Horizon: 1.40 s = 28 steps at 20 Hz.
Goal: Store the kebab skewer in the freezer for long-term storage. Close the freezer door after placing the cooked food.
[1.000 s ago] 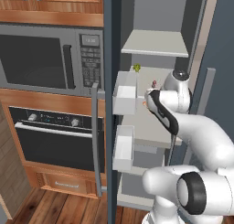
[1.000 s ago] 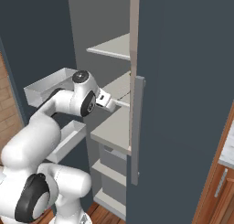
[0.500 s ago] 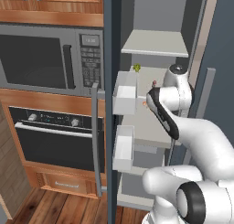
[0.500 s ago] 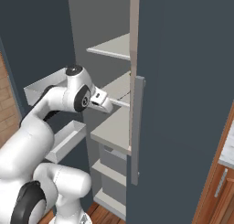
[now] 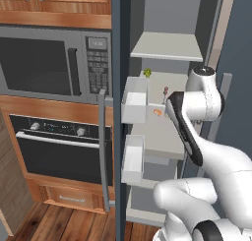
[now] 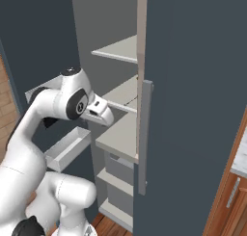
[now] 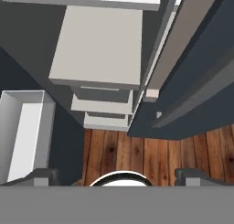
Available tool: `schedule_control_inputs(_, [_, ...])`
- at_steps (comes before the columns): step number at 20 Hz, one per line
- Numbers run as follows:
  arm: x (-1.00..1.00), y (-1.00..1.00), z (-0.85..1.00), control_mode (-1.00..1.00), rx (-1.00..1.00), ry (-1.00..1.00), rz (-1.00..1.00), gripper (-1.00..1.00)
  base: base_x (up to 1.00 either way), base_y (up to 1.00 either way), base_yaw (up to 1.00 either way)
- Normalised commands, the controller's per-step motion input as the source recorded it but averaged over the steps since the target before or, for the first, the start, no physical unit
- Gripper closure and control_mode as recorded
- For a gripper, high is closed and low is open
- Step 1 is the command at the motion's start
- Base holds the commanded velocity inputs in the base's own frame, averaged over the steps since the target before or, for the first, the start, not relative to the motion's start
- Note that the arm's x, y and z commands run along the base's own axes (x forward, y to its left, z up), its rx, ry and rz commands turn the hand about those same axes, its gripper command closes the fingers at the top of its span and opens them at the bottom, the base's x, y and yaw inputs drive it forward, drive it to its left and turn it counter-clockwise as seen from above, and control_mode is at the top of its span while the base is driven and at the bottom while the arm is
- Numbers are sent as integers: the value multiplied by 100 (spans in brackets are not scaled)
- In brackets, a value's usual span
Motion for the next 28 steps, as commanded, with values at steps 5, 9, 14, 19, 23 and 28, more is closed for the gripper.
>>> schedule_control_inputs(5, [-73,0,0,-100,1,0,2,-100,0,0,0])
schedule_control_inputs(9, [-44,0,0,-100,0,0,7,-100,0,0,0])
schedule_control_inputs(14, [-38,14,-10,-100,0,0,3,-100,0,0,0])
schedule_control_inputs(19, [-19,22,-1,-100,0,0,10,-100,0,0,0])
schedule_control_inputs(23, [-9,21,0,-100,1,0,9,-100,0,0,0])
schedule_control_inputs(28, [-13,16,0,-100,0,0,6,-100,0,0,0])
